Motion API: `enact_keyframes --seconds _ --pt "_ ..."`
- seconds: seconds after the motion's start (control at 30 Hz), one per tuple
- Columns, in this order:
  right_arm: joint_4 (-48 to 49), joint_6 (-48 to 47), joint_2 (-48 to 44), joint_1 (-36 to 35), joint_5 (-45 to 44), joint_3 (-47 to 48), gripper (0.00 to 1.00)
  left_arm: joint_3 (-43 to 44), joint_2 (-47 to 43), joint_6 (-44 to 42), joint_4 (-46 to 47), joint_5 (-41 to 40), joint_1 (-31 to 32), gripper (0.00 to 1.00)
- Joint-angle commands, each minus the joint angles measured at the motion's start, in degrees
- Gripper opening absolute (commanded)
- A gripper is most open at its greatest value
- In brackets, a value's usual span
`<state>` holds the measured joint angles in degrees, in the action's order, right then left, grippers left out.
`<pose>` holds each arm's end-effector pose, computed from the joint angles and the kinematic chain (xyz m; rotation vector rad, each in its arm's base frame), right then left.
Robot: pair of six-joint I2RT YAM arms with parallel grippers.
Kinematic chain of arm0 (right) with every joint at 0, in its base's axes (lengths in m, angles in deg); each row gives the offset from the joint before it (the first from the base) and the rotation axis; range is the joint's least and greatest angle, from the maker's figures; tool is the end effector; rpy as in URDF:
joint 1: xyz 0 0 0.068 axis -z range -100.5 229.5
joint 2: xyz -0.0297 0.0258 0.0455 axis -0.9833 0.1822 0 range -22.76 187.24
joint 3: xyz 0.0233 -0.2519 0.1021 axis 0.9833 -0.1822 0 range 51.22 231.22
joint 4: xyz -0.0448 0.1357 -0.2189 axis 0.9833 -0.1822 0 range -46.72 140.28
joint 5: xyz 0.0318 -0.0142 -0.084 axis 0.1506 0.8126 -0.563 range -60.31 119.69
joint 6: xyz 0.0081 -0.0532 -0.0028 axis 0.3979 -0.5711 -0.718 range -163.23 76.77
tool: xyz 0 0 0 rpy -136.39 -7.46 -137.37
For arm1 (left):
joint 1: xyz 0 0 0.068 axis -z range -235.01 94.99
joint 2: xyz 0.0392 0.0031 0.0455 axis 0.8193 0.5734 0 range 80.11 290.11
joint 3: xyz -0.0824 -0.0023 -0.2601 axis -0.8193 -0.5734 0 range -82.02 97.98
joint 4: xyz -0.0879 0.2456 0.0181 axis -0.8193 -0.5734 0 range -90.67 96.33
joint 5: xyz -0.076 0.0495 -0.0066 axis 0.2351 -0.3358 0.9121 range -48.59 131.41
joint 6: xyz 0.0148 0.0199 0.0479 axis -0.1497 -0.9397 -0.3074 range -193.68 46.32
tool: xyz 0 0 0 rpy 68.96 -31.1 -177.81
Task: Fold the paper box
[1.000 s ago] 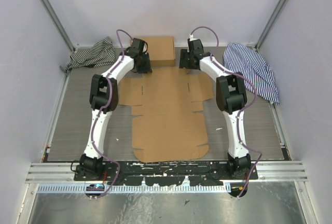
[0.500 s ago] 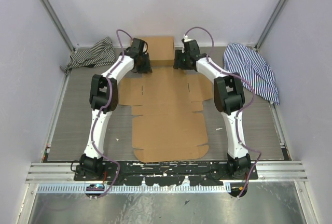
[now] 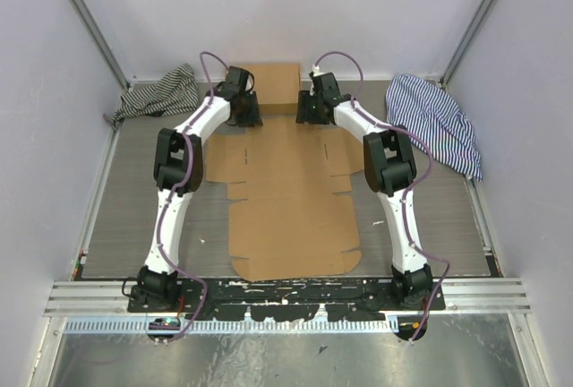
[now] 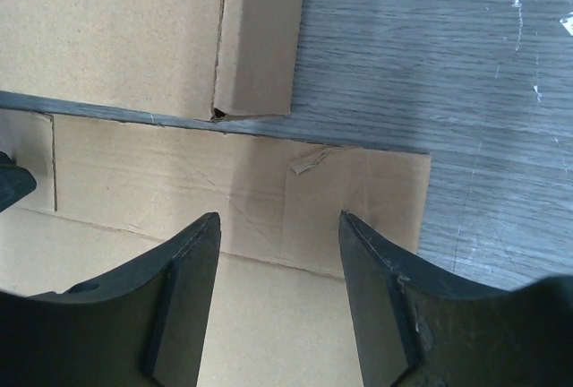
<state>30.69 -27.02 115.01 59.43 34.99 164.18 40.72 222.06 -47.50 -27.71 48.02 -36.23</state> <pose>0.5072 0.1888 0.1661 -0.1265 2.3772 0.4161 0.5141 -0.1793 0.1646 -0.1158 2.5513 -0.4605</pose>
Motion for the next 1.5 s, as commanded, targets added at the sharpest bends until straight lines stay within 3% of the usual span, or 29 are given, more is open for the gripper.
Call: enact_keyframes --seconds 0.0,0.2,0.5,0.67,0.83,1.0,1.2,1.47 --pt "-2.4 1.0 -0.1 0.0 0.6 0.7 0.61 -2.9 -1.6 0.1 -2.9 1.4 0.1 0.4" --pt "0.9 0.9 -8.0 0.0 -0.4 -4.3 0.61 -4.4 -7.0 -1.5 -3.7 -0.2 0.1 0.45" --pt "0.9 2.7 -23.7 0.0 -2.1 -11.0 0.63 -11.3 -22.5 -3.3 -5.7 -3.0 -0.4 0.56" --pt "-4.8 2.7 -33.0 -0.5 -7.0 -19.7 0.65 -28.4 -36.2 -1.9 -3.4 -2.1 -0.4 0.57" --pt "-6.0 2.8 -44.4 -1.2 -10.7 -36.0 0.66 -49.9 -49.9 2.0 3.2 -1.3 -0.4 0.57" --pt "-5.3 4.9 -54.9 -2.1 -12.6 -50.3 0.66 -64.2 -60.1 5.7 7.0 1.0 -0.3 0.57" --pt "-3.2 8.4 -56.7 -2.2 -11.7 -58.1 0.66 -71.8 -66.0 8.2 8.8 2.8 -0.1 0.56" --pt "-0.7 10.1 -52.6 -2.0 -14.0 -59.4 0.73 -74.7 -68.6 8.5 7.7 1.6 0.0 0.56"
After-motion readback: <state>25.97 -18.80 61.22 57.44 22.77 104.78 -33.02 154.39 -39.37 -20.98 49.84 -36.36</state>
